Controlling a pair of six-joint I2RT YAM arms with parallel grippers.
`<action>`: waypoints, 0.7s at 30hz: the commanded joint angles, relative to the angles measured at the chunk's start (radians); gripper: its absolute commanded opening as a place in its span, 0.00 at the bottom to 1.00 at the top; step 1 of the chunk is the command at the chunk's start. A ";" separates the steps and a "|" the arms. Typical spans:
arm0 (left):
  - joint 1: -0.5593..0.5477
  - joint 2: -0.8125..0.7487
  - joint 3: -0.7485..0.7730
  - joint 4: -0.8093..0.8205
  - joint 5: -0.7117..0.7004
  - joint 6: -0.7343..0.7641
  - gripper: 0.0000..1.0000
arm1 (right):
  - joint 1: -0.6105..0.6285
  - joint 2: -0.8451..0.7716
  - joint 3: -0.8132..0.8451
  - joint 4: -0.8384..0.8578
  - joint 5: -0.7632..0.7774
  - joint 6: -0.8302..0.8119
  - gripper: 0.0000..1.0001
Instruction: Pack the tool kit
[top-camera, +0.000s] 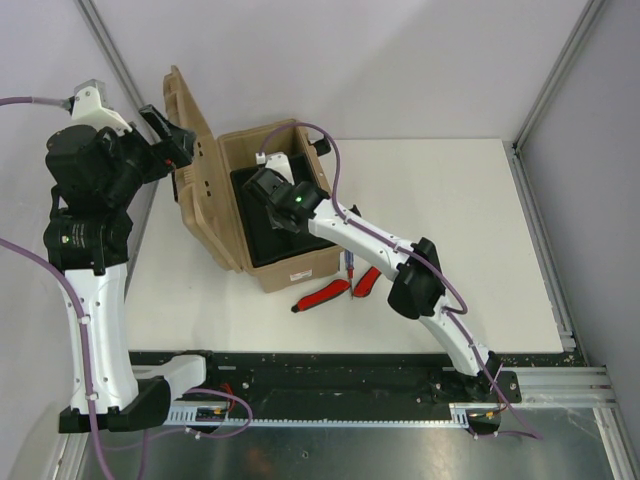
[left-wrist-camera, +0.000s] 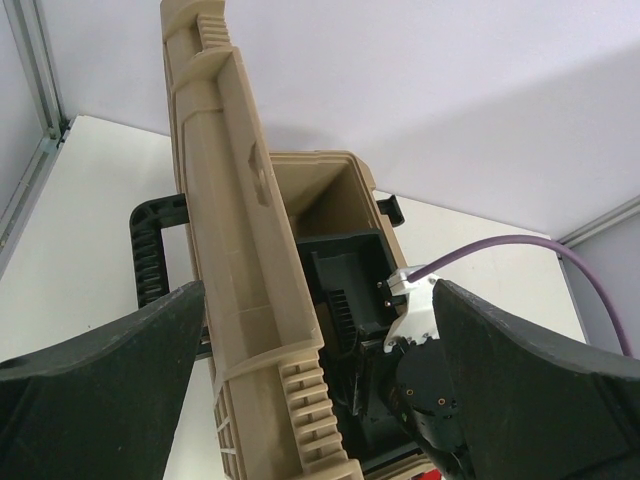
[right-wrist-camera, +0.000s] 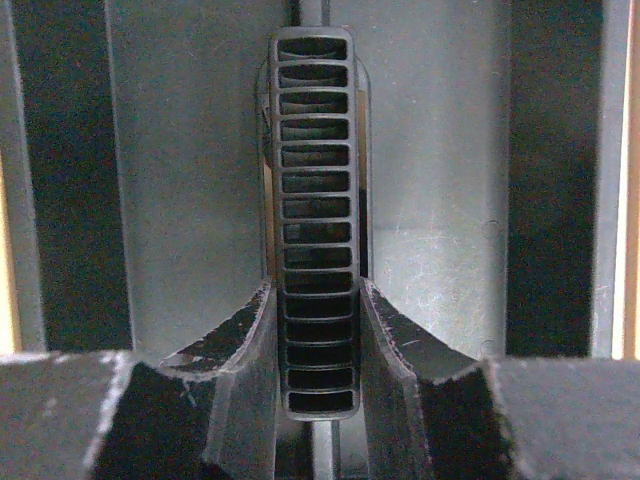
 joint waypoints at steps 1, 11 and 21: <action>-0.006 -0.010 0.008 0.013 -0.015 0.008 0.99 | -0.010 0.028 0.021 -0.027 0.031 0.022 0.07; -0.005 -0.009 0.015 0.014 -0.046 0.019 0.99 | -0.009 -0.061 -0.009 0.031 0.042 0.006 0.70; -0.005 0.008 0.013 0.012 -0.121 0.023 0.99 | -0.042 -0.290 -0.134 0.170 -0.015 -0.007 0.78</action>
